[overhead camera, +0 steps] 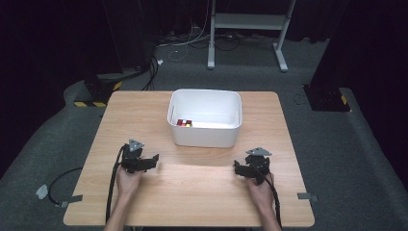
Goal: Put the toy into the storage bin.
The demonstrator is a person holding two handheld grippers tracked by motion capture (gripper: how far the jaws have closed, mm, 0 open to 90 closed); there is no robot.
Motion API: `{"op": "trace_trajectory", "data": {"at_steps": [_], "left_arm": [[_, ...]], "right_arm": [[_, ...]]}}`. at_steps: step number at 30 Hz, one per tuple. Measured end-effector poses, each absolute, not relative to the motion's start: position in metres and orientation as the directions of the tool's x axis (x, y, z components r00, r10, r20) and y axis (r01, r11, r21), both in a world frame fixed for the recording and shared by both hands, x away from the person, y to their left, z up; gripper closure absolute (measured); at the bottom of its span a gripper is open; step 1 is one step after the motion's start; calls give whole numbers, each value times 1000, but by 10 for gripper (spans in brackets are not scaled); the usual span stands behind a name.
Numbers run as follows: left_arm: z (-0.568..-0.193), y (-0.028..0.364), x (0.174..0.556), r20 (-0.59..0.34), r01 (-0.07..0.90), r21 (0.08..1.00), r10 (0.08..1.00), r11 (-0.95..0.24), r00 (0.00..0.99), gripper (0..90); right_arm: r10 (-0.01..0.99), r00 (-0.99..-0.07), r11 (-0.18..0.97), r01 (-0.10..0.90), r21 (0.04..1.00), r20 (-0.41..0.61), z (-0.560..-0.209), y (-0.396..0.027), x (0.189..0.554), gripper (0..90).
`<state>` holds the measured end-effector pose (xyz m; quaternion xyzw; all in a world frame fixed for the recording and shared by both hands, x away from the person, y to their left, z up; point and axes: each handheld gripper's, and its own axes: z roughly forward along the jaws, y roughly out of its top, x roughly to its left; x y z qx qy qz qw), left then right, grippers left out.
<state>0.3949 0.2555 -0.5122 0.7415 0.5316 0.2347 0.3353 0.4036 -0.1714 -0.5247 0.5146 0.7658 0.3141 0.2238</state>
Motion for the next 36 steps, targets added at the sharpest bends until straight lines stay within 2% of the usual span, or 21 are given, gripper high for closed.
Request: {"op": "trace_trajectory", "data": {"at_steps": [36], "left_arm": [[-528,254,404,-1,649,733,953,-205,303,153]], "right_arm": [[929,-370,273,647,712,-20,-525,-171,404,166]]}}
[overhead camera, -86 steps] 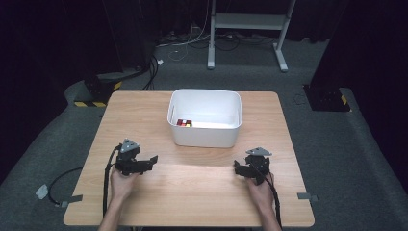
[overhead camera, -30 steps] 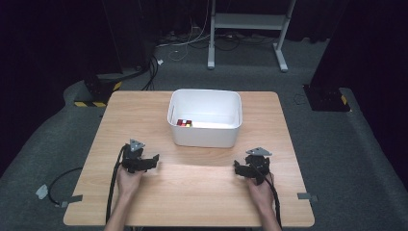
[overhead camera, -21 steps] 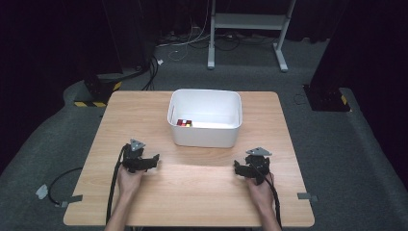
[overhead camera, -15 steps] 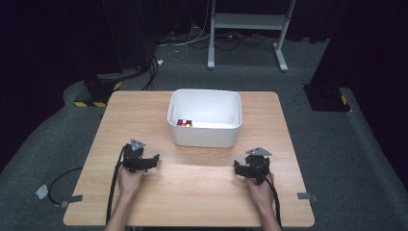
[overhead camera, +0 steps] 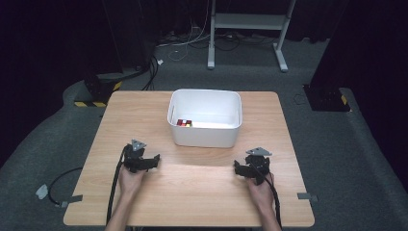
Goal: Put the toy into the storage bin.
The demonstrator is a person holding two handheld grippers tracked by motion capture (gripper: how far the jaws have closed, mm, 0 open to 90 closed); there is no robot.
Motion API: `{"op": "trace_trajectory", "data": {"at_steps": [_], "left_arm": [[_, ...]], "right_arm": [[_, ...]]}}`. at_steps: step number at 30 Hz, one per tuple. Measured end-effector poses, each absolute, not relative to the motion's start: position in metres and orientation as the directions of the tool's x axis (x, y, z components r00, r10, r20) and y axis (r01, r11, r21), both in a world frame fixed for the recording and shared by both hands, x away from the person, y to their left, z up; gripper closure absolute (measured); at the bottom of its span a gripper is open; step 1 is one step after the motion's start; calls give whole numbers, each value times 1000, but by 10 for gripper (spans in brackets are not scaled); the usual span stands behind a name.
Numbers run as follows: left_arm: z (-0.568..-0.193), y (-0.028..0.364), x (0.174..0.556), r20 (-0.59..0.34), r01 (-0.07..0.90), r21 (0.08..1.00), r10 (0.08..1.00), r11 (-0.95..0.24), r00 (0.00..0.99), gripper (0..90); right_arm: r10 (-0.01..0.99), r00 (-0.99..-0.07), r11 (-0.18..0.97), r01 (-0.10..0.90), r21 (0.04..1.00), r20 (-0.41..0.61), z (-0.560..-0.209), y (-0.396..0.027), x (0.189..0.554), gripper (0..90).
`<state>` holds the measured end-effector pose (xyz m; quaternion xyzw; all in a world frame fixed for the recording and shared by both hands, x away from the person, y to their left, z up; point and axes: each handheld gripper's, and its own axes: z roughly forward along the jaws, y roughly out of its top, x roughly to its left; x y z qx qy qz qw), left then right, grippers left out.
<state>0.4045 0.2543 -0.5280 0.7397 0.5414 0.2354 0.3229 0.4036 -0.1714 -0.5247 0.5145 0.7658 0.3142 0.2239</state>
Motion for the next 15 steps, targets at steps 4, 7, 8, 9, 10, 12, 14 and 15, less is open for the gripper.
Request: {"op": "trace_trajectory", "data": {"at_steps": [4,7,8,9,10,12,14,15], "left_arm": [[-528,254,404,1,648,732,951,-210,308,157],[-528,254,404,2,648,732,951,-211,308,157],[-528,254,404,0,648,733,952,-208,306,157],[-528,254,404,0,648,733,952,-208,305,157],[-528,254,403,3,649,731,952,-212,307,157],[-528,254,403,4,649,731,952,-211,306,158],[-528,254,403,3,649,731,952,-211,305,157],[-528,254,403,4,649,731,952,-211,305,157]], "right_arm": [[929,-370,273,647,712,-20,-525,-171,404,167],[929,-370,273,647,711,-20,-525,-171,404,167],[929,-370,273,647,712,-20,-525,-171,404,167],[929,-370,274,647,712,-20,-525,-171,404,166],[929,-370,273,647,712,-20,-525,-171,404,166],[929,-370,273,647,712,-20,-525,-171,404,166],[928,-371,273,647,712,-19,-525,-171,404,167],[929,-371,273,647,712,-20,-525,-171,404,167]]}}
